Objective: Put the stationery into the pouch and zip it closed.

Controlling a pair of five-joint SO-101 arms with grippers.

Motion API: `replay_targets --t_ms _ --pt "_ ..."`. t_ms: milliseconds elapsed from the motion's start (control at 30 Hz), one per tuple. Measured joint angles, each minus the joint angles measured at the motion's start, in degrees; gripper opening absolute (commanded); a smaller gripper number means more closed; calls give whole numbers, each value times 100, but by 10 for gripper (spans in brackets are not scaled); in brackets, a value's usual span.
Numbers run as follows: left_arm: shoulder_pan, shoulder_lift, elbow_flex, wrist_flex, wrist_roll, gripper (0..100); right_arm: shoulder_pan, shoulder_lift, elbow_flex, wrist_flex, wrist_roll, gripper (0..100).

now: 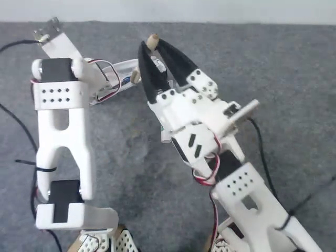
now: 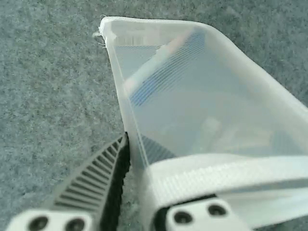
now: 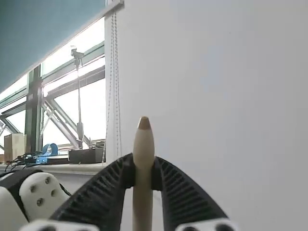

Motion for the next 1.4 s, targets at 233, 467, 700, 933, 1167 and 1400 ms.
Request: replay_targets --t_ms 233,467,700,933,1167,1400 --pt "0 0 0 0 0 9 0 668 0 -167 0 6" --pt "0 0 0 0 0 9 0 1345 0 -1055 290 6" --pt "0 0 0 0 0 9 0 1521 0 -2224 826 6" --pt "0 0 0 0 0 9 -62 1547 0 -2629 1204 6" --pt "0 0 0 0 0 9 -105 2453 0 -2593 1222 6" --pt "0 0 0 0 0 9 -114 3701 -9 -3262 1292 10"
